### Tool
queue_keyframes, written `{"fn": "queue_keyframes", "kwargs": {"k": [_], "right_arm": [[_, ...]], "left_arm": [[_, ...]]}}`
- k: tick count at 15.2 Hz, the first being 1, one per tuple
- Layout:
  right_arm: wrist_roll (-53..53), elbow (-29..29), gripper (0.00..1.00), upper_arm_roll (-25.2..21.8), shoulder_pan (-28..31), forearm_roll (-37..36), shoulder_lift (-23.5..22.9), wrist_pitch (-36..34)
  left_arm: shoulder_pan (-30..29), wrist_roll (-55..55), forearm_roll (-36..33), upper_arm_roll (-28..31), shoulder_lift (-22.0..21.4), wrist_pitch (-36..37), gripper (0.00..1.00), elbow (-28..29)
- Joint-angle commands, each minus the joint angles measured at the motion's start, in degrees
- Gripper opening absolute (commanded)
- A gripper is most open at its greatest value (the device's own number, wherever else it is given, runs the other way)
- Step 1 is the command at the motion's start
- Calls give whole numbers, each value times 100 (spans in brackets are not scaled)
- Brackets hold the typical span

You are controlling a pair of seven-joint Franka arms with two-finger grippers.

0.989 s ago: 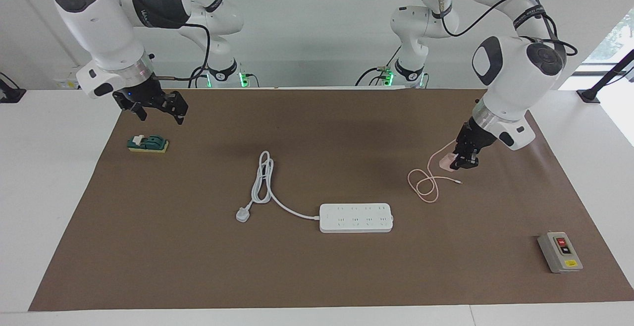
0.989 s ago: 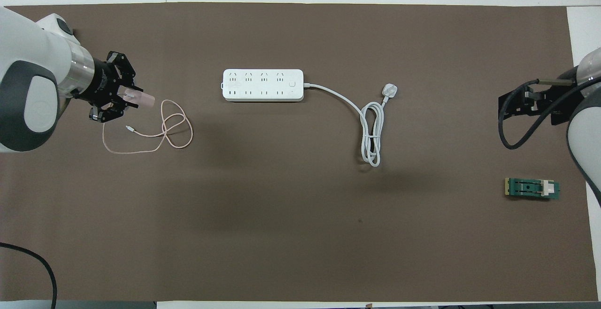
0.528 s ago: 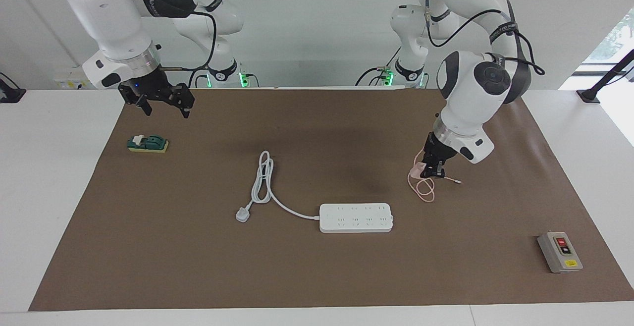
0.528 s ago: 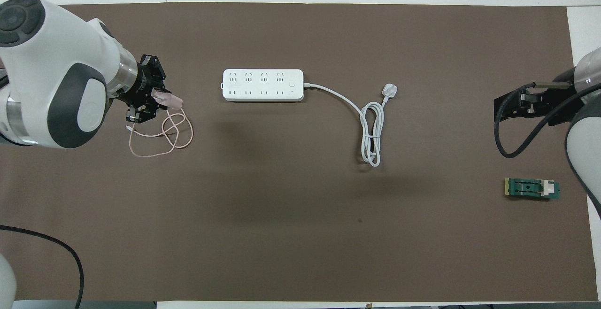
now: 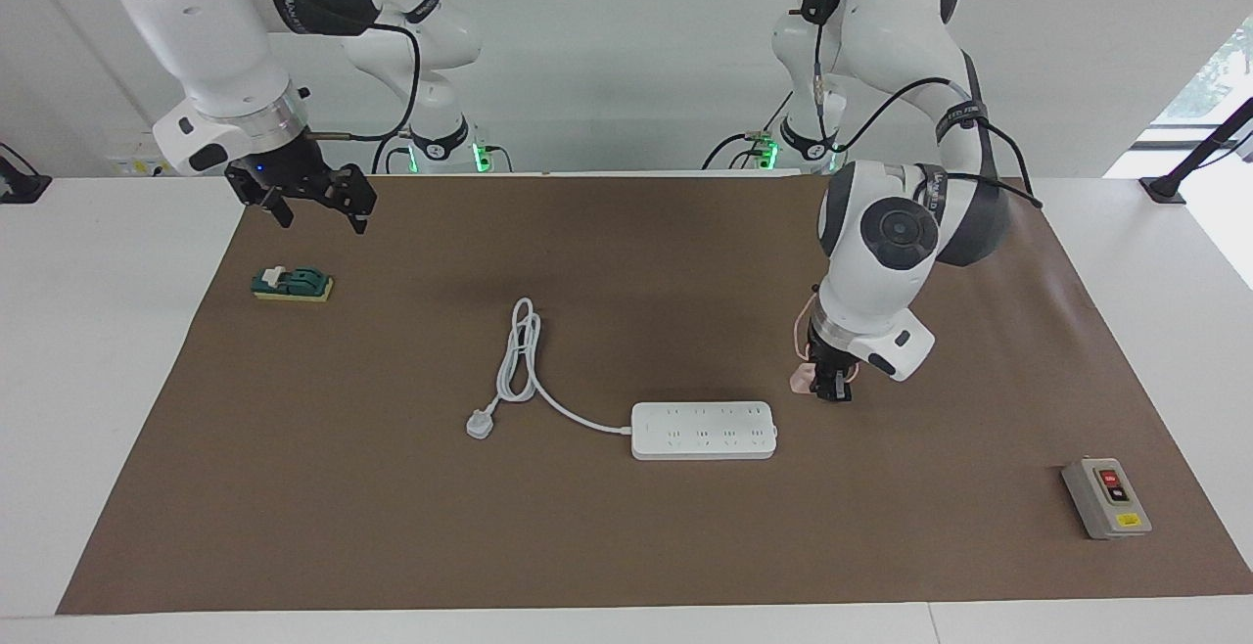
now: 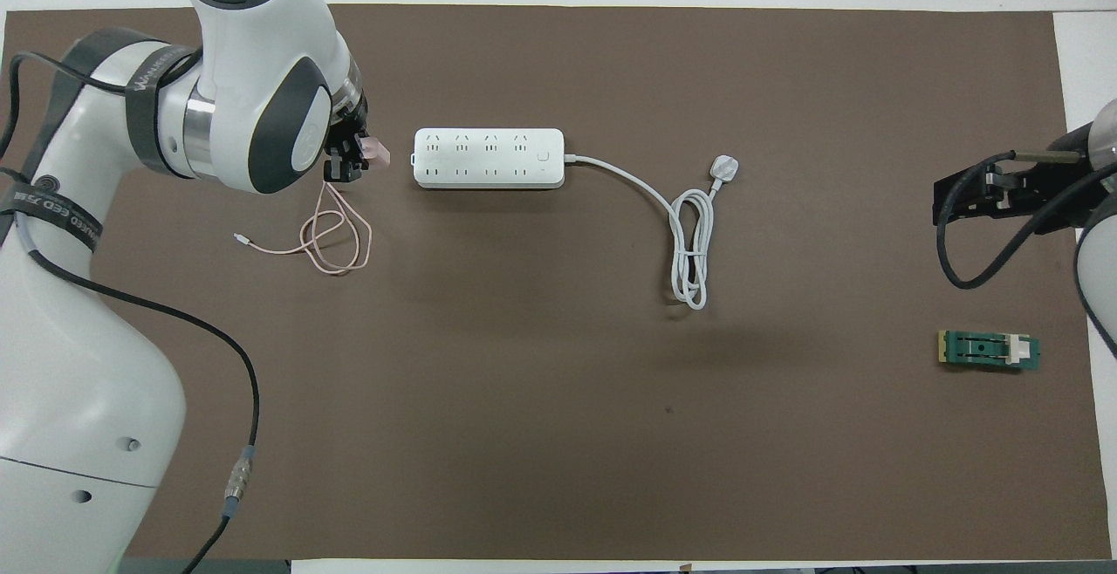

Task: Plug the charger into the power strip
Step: 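Move the charger to the strip's end socket with the left gripper, then push the charger prongs into the strip socket with the left gripper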

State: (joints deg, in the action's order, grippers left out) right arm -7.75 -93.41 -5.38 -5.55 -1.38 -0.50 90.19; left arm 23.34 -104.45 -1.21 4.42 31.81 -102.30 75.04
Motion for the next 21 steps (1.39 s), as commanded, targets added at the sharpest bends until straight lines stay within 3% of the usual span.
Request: {"fn": "queue_keyframes", "kwargs": {"k": [1, 5, 21], "right_arm": [[107, 60, 100, -6, 141, 181, 32, -229], [99, 121, 100, 423, 703, 375, 15, -343], [90, 77, 100, 450, 704, 375, 85, -370]], "left_arm": [[144, -312, -143, 103, 404, 255, 0, -560], [241, -322, -143, 85, 501, 114, 0, -622], [593, -330, -231, 94, 449, -193, 0, -148]]}}
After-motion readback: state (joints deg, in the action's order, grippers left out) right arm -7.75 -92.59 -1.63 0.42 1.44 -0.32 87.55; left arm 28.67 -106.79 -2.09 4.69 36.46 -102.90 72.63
